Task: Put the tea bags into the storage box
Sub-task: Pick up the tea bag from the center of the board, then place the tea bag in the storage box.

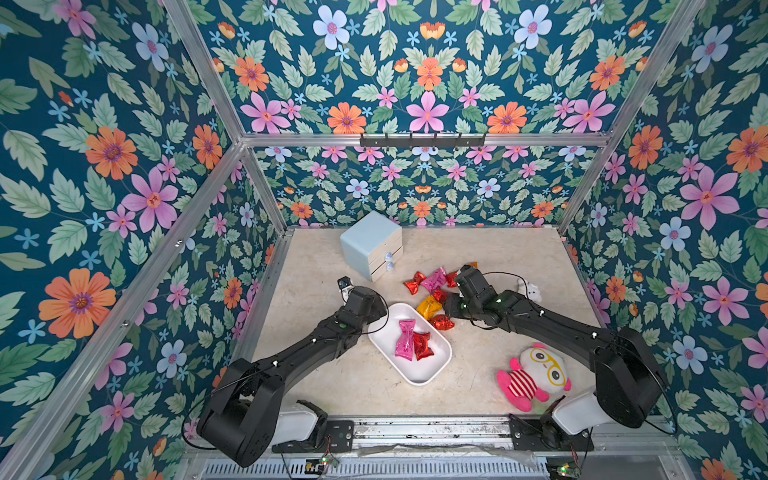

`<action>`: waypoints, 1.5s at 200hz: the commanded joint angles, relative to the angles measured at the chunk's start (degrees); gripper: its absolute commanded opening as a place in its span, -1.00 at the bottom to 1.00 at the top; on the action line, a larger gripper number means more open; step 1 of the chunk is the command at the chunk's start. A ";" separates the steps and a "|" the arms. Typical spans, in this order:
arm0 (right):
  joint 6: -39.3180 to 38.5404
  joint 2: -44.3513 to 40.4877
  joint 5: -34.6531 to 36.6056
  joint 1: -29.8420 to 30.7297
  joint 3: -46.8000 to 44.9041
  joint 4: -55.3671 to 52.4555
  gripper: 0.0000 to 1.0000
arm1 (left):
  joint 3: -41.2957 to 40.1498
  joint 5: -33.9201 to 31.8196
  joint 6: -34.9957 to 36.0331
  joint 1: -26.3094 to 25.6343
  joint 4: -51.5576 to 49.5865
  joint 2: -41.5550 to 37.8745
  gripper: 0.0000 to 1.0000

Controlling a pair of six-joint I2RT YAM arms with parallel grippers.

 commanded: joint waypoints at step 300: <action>-5.86 0.10 -4.34 1.91 0.86 -0.28 -0.34 | -0.42 -2.87 -0.53 0.02 -0.16 -1.57 0.95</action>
